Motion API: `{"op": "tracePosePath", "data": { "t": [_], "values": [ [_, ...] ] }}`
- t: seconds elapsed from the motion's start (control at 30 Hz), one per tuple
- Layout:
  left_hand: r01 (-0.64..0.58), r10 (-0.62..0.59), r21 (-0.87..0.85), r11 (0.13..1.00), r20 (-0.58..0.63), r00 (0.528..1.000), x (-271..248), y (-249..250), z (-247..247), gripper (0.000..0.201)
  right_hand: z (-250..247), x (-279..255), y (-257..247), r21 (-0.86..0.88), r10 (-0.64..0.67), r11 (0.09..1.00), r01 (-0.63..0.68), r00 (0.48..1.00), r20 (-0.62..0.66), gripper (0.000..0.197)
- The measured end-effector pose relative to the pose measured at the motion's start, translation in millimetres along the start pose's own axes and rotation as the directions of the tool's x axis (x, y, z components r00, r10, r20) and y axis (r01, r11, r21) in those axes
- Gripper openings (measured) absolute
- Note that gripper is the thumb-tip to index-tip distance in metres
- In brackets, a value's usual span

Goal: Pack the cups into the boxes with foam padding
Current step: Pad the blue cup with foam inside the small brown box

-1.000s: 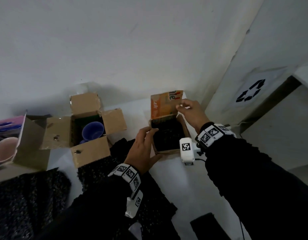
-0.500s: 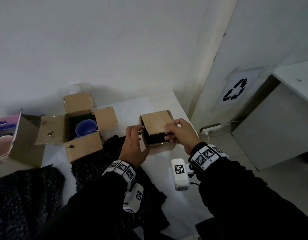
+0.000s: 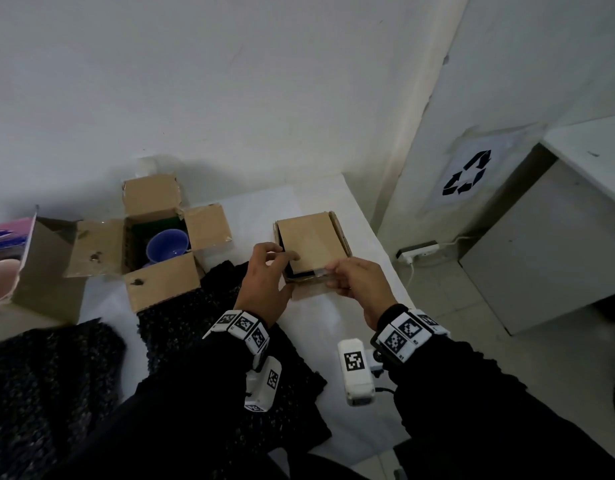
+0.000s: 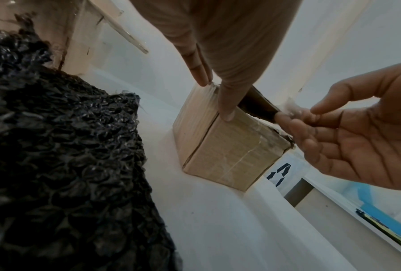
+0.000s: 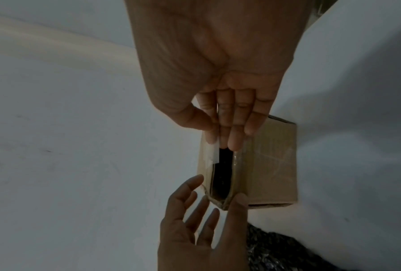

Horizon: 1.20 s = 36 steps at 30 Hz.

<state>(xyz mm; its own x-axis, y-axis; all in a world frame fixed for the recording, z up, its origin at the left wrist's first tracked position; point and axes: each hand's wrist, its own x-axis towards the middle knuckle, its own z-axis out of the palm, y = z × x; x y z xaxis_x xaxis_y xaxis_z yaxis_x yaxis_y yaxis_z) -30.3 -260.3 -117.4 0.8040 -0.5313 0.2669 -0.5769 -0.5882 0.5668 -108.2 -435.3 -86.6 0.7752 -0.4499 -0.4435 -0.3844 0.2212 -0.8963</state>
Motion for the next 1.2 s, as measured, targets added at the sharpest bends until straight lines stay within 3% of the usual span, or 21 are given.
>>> {"op": "tracePosePath", "data": {
  "t": [0.23, 0.37, 0.53, 0.7, 0.9, 1.07, 1.2],
  "values": [
    [-0.041, 0.039, 0.058, 0.997, 0.04, 0.998, 2, -4, 0, 0.047, 7, 0, 16, 0.048, -0.028, 0.998, 0.033, 0.994, -0.107, 0.022],
    [-0.025, 0.021, 0.063, 0.998, 0.068, 0.997, 5, -4, -4, 0.05, 6, 5, 24, 0.079, -0.015, 0.997, 0.026, 0.99, -0.14, 0.042],
    [-0.05, 0.045, 0.078, 0.996, 0.07, 0.997, 3, -5, -2, 0.051, 3, 5, 41, 0.075, 0.005, 0.997, 0.005, 0.992, -0.126, 0.042],
    [-0.113, 0.095, 0.219, 0.969, 0.09, 0.991, 3, 3, -1, 0.045, 4, 12, 50, -0.001, -0.126, 0.992, 0.127, 0.981, -0.146, 0.043],
    [-0.076, 0.073, 0.301, 0.951, 0.021, 0.997, 16, 8, 15, 0.044, 3, 17, 54, 0.038, -0.131, 0.99, 0.138, 0.979, -0.154, 0.045],
    [-0.09, 0.079, 0.263, 0.961, 0.05, 0.996, 22, 2, 24, 0.044, -8, 28, 60, -0.254, -0.167, 0.962, 0.104, 0.956, -0.239, 0.062],
    [-0.104, 0.096, 0.228, 0.968, 0.046, 0.994, 24, 1, 26, 0.042, -19, 34, 52, -0.284, -0.306, 0.923, 0.258, 0.941, -0.14, 0.065]
  ]
}}
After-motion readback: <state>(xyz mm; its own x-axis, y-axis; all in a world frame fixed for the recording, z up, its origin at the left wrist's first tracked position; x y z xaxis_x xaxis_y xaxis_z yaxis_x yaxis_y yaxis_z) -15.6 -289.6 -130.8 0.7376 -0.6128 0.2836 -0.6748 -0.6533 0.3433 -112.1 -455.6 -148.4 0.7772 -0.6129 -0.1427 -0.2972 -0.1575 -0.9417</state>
